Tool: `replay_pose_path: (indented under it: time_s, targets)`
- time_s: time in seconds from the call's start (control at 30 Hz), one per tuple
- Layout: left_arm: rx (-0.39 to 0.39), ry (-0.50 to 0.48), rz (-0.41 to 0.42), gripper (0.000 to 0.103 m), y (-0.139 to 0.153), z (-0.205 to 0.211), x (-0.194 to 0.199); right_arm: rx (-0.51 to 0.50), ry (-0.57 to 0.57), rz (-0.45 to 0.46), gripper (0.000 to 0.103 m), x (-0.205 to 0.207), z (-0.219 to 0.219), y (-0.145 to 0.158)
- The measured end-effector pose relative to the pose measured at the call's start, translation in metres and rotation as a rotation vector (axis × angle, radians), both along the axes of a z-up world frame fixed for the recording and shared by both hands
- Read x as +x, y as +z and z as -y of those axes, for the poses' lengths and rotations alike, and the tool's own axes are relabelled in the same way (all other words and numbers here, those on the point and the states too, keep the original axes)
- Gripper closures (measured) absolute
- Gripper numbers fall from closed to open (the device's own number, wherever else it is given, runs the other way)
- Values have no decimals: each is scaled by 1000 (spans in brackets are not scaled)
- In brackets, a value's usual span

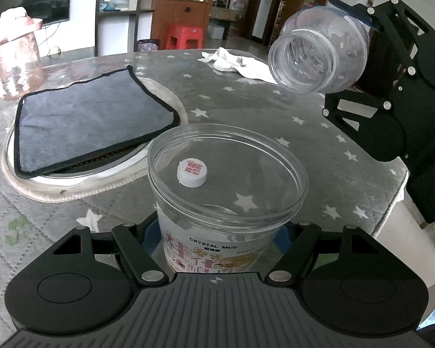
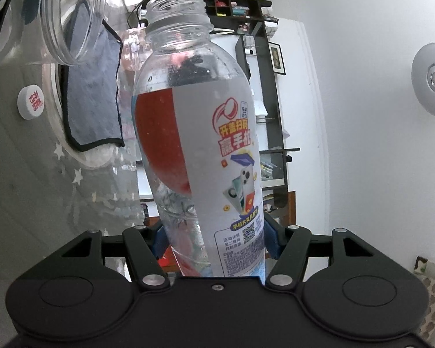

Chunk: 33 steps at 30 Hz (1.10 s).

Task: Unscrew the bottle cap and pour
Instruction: 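Hold the bottle tilted over the cup rim with the right tool to pour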

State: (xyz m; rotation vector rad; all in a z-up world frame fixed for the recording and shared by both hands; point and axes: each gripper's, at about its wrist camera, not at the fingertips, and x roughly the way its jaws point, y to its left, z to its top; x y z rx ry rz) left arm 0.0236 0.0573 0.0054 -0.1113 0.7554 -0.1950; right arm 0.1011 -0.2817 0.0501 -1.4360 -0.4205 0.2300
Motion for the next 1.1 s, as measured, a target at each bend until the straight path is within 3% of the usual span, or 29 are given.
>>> replay_pose_path:
  time_s: [1.1]
  targets:
    - [-9, -12, -1, 28, 0, 3, 0, -98, 44, 149, 38, 23, 2, 16]
